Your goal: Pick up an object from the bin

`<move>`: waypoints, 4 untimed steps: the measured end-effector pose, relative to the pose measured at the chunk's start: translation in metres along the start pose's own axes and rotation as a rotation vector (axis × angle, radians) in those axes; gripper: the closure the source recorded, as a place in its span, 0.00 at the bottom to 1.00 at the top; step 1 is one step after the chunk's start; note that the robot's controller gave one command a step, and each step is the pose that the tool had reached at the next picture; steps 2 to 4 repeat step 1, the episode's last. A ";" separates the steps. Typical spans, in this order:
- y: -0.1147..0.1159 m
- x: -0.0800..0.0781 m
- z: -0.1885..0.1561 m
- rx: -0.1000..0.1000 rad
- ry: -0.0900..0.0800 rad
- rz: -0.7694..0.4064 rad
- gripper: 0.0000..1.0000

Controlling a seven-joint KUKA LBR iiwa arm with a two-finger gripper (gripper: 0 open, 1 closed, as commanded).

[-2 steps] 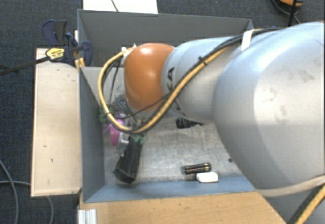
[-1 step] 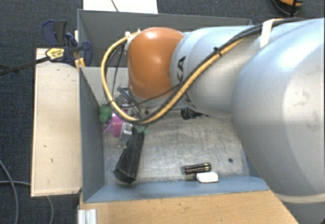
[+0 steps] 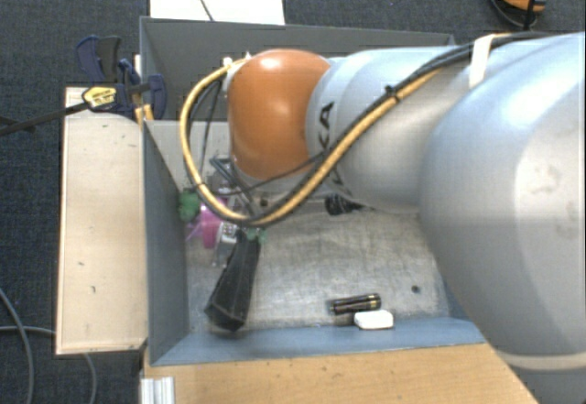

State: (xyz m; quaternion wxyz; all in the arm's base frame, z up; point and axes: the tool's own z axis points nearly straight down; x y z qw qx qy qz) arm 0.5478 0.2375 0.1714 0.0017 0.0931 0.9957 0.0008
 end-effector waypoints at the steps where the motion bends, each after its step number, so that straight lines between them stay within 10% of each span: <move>1: -0.004 -0.006 -0.046 0.005 0.007 -0.109 1.00; 4: -0.004 -0.006 -0.046 0.005 0.007 -0.109 1.00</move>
Offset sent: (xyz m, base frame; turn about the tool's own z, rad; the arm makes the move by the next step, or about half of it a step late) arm 0.0081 -0.0080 0.1222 -0.1737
